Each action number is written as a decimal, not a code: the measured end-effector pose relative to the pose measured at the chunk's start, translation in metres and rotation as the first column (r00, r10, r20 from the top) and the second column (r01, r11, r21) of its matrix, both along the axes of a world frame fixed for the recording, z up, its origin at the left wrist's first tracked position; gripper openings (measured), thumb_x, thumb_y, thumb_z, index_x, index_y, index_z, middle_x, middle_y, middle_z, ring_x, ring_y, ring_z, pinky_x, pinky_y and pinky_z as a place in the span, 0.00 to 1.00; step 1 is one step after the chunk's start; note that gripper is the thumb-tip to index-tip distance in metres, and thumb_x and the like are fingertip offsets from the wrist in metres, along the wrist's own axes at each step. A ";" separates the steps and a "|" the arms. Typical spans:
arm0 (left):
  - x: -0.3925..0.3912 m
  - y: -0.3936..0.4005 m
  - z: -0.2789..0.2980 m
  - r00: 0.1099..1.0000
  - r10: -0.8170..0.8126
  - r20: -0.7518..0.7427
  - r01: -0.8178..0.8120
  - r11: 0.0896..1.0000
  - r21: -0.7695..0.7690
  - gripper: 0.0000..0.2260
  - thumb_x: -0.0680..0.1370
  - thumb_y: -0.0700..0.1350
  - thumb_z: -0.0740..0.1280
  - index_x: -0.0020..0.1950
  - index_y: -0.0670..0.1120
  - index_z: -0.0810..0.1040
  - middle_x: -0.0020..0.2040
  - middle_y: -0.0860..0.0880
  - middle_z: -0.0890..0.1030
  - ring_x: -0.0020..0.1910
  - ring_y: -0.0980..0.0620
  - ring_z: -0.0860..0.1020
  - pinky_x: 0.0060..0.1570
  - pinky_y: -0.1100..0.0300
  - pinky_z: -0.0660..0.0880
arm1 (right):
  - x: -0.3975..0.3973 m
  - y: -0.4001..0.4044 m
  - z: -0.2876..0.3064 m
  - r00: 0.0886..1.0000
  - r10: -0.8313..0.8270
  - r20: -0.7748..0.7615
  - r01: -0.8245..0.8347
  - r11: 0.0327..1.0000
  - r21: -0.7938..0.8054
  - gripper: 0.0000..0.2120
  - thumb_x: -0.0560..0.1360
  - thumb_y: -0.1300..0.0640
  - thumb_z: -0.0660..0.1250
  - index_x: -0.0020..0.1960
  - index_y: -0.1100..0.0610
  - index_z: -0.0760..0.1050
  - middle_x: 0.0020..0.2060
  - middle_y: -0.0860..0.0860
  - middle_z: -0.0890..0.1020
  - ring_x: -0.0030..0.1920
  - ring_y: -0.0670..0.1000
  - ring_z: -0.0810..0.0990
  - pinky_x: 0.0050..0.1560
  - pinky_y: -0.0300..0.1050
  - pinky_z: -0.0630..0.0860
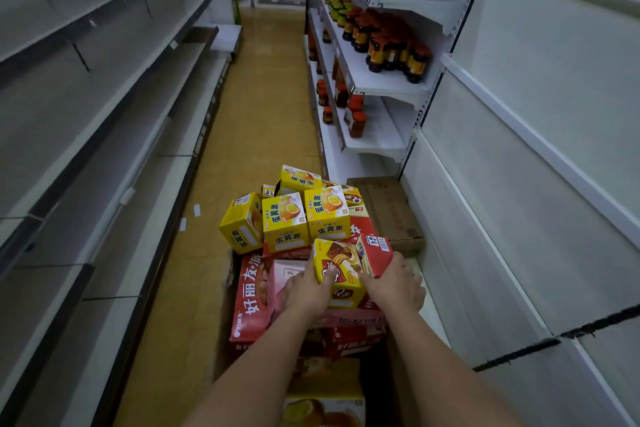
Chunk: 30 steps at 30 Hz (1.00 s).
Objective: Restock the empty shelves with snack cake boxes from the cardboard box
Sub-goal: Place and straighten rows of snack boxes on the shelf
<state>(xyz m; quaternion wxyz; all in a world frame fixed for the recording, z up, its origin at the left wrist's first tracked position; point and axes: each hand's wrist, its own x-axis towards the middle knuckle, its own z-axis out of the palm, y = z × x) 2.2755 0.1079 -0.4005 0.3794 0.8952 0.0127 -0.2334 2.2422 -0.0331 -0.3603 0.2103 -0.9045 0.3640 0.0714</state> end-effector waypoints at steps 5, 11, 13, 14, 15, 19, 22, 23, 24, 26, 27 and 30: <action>-0.010 -0.013 -0.002 0.991 0.135 -0.009 -0.136 0.986 -0.102 0.29 0.77 0.66 0.56 0.76 0.59 0.59 0.62 0.46 0.78 0.64 0.42 0.72 0.62 0.45 0.72 | -0.002 -0.005 -0.002 0.998 0.014 0.053 -0.018 0.996 0.082 0.35 0.71 0.41 0.70 0.68 0.56 0.59 0.63 0.55 0.72 0.64 0.56 0.72 0.61 0.53 0.71; -0.018 -0.017 -0.001 0.953 0.296 -0.065 -0.302 0.916 -0.265 0.28 0.76 0.58 0.64 0.75 0.57 0.60 0.66 0.45 0.72 0.64 0.43 0.73 0.61 0.43 0.73 | -0.013 -0.006 0.003 0.992 0.042 0.116 -0.062 0.983 0.171 0.36 0.70 0.43 0.72 0.69 0.57 0.58 0.62 0.56 0.72 0.62 0.57 0.74 0.56 0.53 0.75; -0.026 -0.014 0.013 0.932 0.345 -0.110 -0.362 0.871 -0.332 0.28 0.75 0.55 0.67 0.73 0.56 0.62 0.64 0.46 0.73 0.59 0.44 0.76 0.57 0.43 0.76 | -0.017 -0.008 0.008 0.988 0.032 0.153 -0.063 0.977 0.202 0.38 0.70 0.44 0.73 0.70 0.56 0.57 0.63 0.56 0.72 0.62 0.57 0.74 0.56 0.53 0.75; -0.029 -0.011 0.018 0.918 0.379 -0.121 -0.396 0.847 -0.355 0.28 0.75 0.53 0.69 0.72 0.53 0.63 0.62 0.46 0.73 0.56 0.45 0.77 0.54 0.44 0.78 | -0.019 -0.010 0.011 0.985 0.015 0.172 -0.055 0.972 0.228 0.39 0.70 0.45 0.73 0.71 0.57 0.56 0.63 0.56 0.72 0.62 0.57 0.74 0.55 0.52 0.75; -0.032 -0.007 0.024 0.899 0.419 -0.126 -0.434 0.819 -0.376 0.28 0.75 0.51 0.70 0.72 0.50 0.63 0.61 0.47 0.73 0.54 0.46 0.77 0.52 0.45 0.78 | -0.020 -0.011 0.015 0.982 -0.005 0.190 -0.046 0.964 0.262 0.40 0.70 0.45 0.73 0.72 0.57 0.55 0.63 0.56 0.72 0.62 0.57 0.74 0.54 0.52 0.75; -0.034 0.014 0.044 0.774 0.603 -0.193 -0.613 0.637 -0.468 0.36 0.71 0.47 0.73 0.74 0.50 0.58 0.65 0.43 0.73 0.58 0.40 0.76 0.55 0.40 0.76 | -0.018 -0.014 0.033 0.960 -0.103 0.262 -0.029 0.890 0.456 0.33 0.72 0.47 0.71 0.70 0.58 0.59 0.58 0.56 0.77 0.52 0.56 0.79 0.46 0.47 0.76; -0.038 0.029 0.060 0.689 0.675 -0.262 -0.685 0.490 -0.540 0.34 0.72 0.46 0.72 0.74 0.47 0.59 0.64 0.42 0.73 0.58 0.39 0.76 0.58 0.40 0.74 | -0.019 -0.007 0.040 0.925 -0.259 0.277 -0.006 0.719 0.695 0.29 0.74 0.53 0.69 0.70 0.59 0.61 0.54 0.56 0.78 0.48 0.56 0.80 0.50 0.52 0.79; -0.040 0.033 0.062 0.669 0.690 -0.277 -0.696 0.452 -0.557 0.33 0.71 0.46 0.72 0.72 0.47 0.61 0.63 0.41 0.74 0.57 0.39 0.77 0.58 0.41 0.74 | -0.020 -0.004 0.040 0.913 -0.313 0.261 -0.006 0.630 0.777 0.28 0.75 0.55 0.69 0.70 0.59 0.62 0.54 0.57 0.78 0.47 0.57 0.81 0.47 0.52 0.79; -0.045 0.039 0.066 0.657 0.698 -0.285 -0.699 0.422 -0.577 0.32 0.70 0.46 0.72 0.71 0.46 0.62 0.62 0.41 0.75 0.55 0.40 0.78 0.57 0.41 0.75 | -0.020 0.002 0.039 0.907 -0.348 0.237 -0.012 0.541 0.841 0.26 0.75 0.57 0.68 0.70 0.60 0.64 0.54 0.59 0.79 0.46 0.58 0.82 0.43 0.51 0.80; -0.052 0.047 0.073 0.644 0.700 -0.308 -0.696 0.368 -0.617 0.28 0.70 0.47 0.72 0.67 0.43 0.67 0.56 0.41 0.79 0.51 0.41 0.80 0.50 0.47 0.78 | -0.022 0.014 0.040 0.916 -0.360 0.177 -0.024 0.390 0.921 0.21 0.75 0.59 0.67 0.66 0.59 0.67 0.51 0.61 0.81 0.42 0.58 0.82 0.38 0.48 0.78; -0.057 0.054 0.074 0.627 0.708 -0.327 -0.701 0.328 -0.634 0.27 0.69 0.49 0.72 0.65 0.43 0.70 0.54 0.41 0.80 0.49 0.42 0.80 0.46 0.50 0.78 | -0.023 0.022 0.041 0.926 -0.346 0.151 -0.030 0.331 0.943 0.18 0.75 0.59 0.66 0.64 0.59 0.69 0.49 0.60 0.81 0.41 0.57 0.81 0.37 0.47 0.76; -0.073 0.075 0.080 0.541 0.749 -0.383 -0.720 0.178 -0.670 0.35 0.67 0.56 0.73 0.69 0.43 0.69 0.57 0.40 0.80 0.49 0.41 0.81 0.41 0.53 0.78 | -0.028 0.051 0.047 0.955 -0.282 0.093 -0.053 0.147 0.988 0.07 0.76 0.60 0.63 0.54 0.59 0.74 0.39 0.57 0.80 0.38 0.56 0.79 0.36 0.49 0.75</action>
